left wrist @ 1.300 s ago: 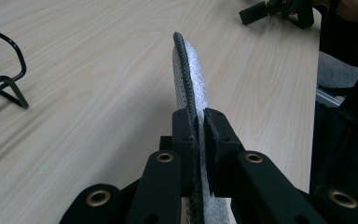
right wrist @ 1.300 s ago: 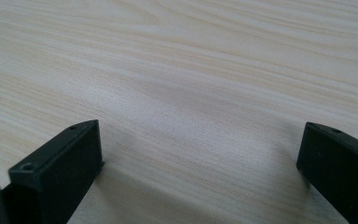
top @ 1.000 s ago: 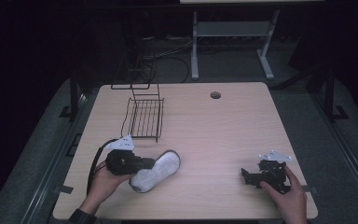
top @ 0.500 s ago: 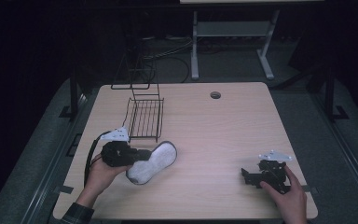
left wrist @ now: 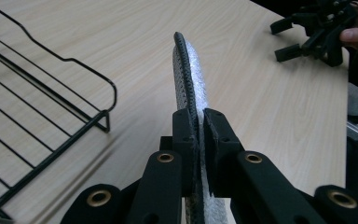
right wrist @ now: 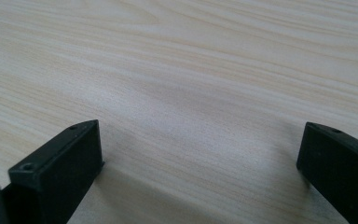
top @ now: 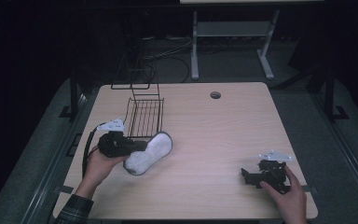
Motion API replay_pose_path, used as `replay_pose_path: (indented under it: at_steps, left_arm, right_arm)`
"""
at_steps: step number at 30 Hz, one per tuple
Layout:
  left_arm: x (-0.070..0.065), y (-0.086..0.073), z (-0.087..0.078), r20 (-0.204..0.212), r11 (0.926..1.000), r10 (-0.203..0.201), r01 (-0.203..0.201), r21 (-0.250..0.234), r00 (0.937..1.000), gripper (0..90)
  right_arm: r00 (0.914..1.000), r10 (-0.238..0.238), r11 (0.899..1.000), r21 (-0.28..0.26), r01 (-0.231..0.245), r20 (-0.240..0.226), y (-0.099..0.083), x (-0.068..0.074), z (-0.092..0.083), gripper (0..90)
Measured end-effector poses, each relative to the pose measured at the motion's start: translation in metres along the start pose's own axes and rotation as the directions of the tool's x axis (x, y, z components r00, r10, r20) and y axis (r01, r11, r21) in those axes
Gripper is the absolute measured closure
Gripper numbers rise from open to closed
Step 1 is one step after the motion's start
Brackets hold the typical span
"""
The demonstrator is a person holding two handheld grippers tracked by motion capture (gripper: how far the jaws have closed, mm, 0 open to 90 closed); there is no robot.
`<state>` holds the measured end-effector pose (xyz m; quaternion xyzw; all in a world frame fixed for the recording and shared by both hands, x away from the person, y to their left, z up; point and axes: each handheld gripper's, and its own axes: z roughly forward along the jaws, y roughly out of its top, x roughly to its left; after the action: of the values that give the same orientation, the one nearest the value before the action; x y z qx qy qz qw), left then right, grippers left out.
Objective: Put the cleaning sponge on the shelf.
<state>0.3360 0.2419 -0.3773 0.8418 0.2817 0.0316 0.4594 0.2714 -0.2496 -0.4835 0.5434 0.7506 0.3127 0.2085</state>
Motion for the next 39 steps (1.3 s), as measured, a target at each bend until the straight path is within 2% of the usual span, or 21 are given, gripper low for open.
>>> replay_pose_path:
  at_steps: [20, 39]
  left_arm:
    - [0.030, 0.014, -0.012, -0.064, 0.9985, -0.033, 0.030, -0.045, 0.9974, 83.9]
    - [0.064, 0.025, -0.022, -0.119, 0.9964, -0.076, 0.071, -0.046, 0.9900, 84.1]
  right_arm:
    - [1.0000, 0.001, 1.000, 0.000, -0.001, 0.001, 0.000, 0.000, 0.000, 0.0]
    - [1.0000, 0.001, 1.000, 0.000, -0.001, 0.001, 0.000, 0.000, 0.000, 0.0]
